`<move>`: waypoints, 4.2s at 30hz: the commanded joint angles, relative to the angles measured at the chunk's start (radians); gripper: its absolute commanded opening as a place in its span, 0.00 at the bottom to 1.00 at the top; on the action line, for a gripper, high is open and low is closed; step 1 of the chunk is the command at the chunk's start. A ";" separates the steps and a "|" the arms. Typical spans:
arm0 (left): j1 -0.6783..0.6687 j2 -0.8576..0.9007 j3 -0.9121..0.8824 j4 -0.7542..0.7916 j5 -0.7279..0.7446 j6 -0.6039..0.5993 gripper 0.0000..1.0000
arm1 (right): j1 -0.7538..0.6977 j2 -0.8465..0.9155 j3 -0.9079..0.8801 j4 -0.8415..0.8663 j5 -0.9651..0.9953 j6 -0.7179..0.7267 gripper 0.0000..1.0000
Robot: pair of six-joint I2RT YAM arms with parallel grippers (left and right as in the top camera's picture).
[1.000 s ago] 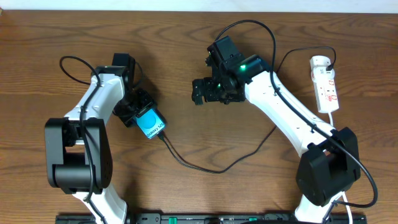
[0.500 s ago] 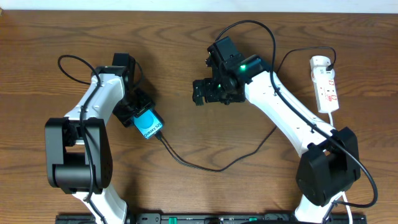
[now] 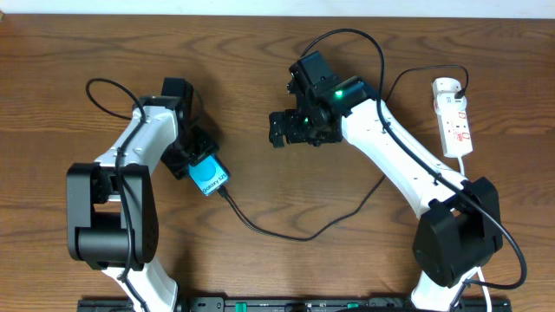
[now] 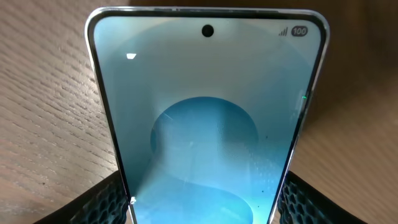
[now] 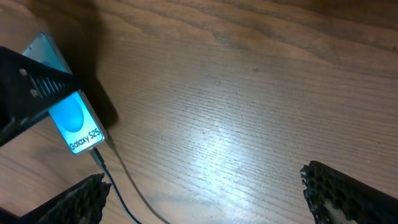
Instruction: Plug charger to phone and switch on socket
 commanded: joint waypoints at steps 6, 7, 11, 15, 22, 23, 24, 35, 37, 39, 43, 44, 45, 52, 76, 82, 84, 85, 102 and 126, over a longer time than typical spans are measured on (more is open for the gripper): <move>-0.002 0.004 -0.035 0.014 -0.016 -0.025 0.07 | -0.005 -0.001 0.010 -0.002 0.011 -0.014 0.99; -0.002 0.004 -0.035 0.014 -0.016 -0.025 0.07 | -0.005 -0.001 0.010 -0.002 0.011 -0.014 0.99; -0.002 0.004 -0.035 0.012 -0.017 -0.025 0.07 | -0.005 -0.001 0.010 -0.002 0.011 -0.013 0.99; -0.002 0.004 -0.038 0.012 -0.017 -0.025 0.07 | -0.005 -0.001 0.010 -0.002 0.011 -0.013 0.99; -0.002 0.004 -0.092 0.052 -0.016 -0.026 0.07 | -0.005 -0.001 0.010 -0.004 0.011 -0.014 0.99; -0.002 0.004 -0.098 0.057 -0.016 -0.026 0.07 | -0.005 -0.001 0.010 -0.004 0.011 -0.014 0.99; -0.002 0.004 -0.100 0.057 -0.016 -0.026 0.07 | -0.005 -0.001 0.010 -0.005 0.011 -0.014 0.99; -0.002 0.004 -0.100 0.064 -0.016 -0.026 0.07 | -0.005 -0.001 0.010 -0.005 0.011 -0.014 0.99; -0.002 0.004 -0.100 0.064 -0.016 -0.025 0.07 | -0.005 -0.001 0.010 -0.005 0.011 -0.014 0.99; -0.002 0.004 -0.100 0.064 -0.016 -0.025 0.08 | -0.005 -0.001 0.010 -0.005 0.011 -0.014 0.99; -0.002 0.004 -0.100 0.064 -0.016 -0.025 0.27 | -0.005 -0.001 0.010 -0.005 0.011 -0.014 0.99; -0.002 0.004 -0.100 0.064 -0.016 -0.025 0.31 | -0.005 -0.001 0.010 -0.005 0.011 -0.014 0.99; -0.002 0.004 -0.100 0.064 -0.016 -0.025 0.34 | -0.005 -0.001 0.010 -0.005 0.011 -0.014 0.99; -0.002 0.004 -0.100 0.065 -0.016 -0.025 0.58 | -0.005 -0.001 0.010 -0.006 0.011 -0.014 0.99; -0.002 0.003 -0.087 0.076 -0.016 -0.024 0.90 | -0.005 -0.001 0.010 -0.014 0.011 -0.014 0.99; -0.001 -0.012 -0.047 0.079 -0.016 0.000 0.90 | -0.006 -0.001 0.010 -0.020 0.011 -0.019 0.99; 0.002 -0.031 -0.038 0.079 -0.017 0.003 0.91 | -0.006 -0.001 0.010 -0.021 0.014 -0.022 0.99; 0.003 -0.043 -0.035 0.080 -0.017 0.006 0.91 | -0.006 -0.001 0.010 -0.023 0.019 -0.022 0.99; 0.003 -0.496 -0.029 -0.008 -0.016 0.046 0.91 | -0.082 -0.001 0.010 -0.069 0.029 0.010 0.99; 0.003 -0.842 -0.029 -0.111 -0.013 0.047 0.91 | -0.742 -0.266 0.010 -0.278 -0.275 -0.248 0.99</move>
